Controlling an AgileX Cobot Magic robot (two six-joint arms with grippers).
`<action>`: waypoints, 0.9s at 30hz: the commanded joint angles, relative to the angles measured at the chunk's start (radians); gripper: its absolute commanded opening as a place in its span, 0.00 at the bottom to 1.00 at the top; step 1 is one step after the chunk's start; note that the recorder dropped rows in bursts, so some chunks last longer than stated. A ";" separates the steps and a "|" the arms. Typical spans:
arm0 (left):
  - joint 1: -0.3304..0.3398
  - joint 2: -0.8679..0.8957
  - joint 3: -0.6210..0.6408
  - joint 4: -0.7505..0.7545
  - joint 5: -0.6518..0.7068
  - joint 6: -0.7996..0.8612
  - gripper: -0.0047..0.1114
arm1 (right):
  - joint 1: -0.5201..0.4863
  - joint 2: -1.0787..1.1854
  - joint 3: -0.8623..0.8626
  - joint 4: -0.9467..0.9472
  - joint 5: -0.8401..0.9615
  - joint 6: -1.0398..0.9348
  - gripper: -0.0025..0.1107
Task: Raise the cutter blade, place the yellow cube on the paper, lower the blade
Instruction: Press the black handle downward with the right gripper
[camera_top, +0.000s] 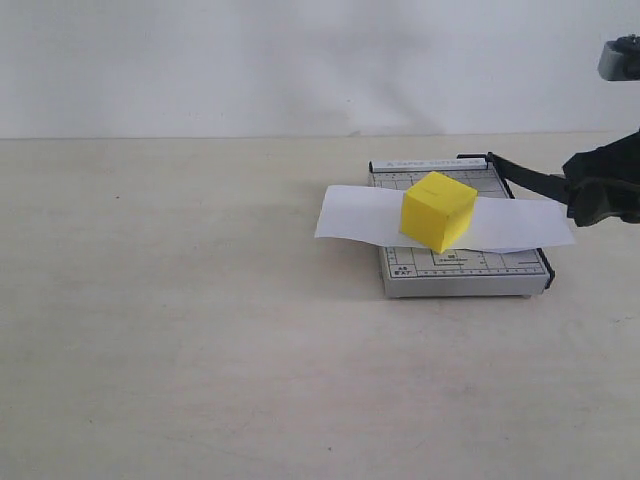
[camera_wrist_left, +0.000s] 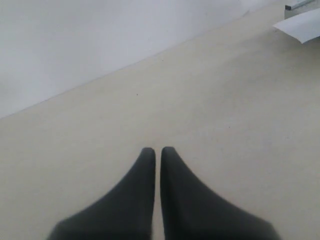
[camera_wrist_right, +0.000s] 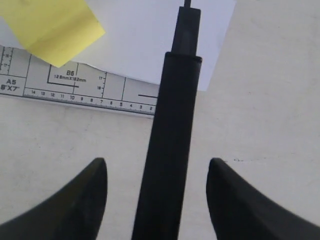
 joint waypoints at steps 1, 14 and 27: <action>0.004 -0.003 0.004 -0.008 -0.066 0.004 0.08 | -0.002 0.002 -0.006 -0.006 -0.023 -0.012 0.49; 0.004 -0.003 0.004 -0.008 -0.068 0.004 0.08 | -0.002 0.002 -0.006 -0.006 -0.041 -0.020 0.02; 0.004 -0.003 0.004 -0.008 -0.068 0.004 0.08 | -0.002 0.002 0.109 -0.006 -0.133 -0.020 0.02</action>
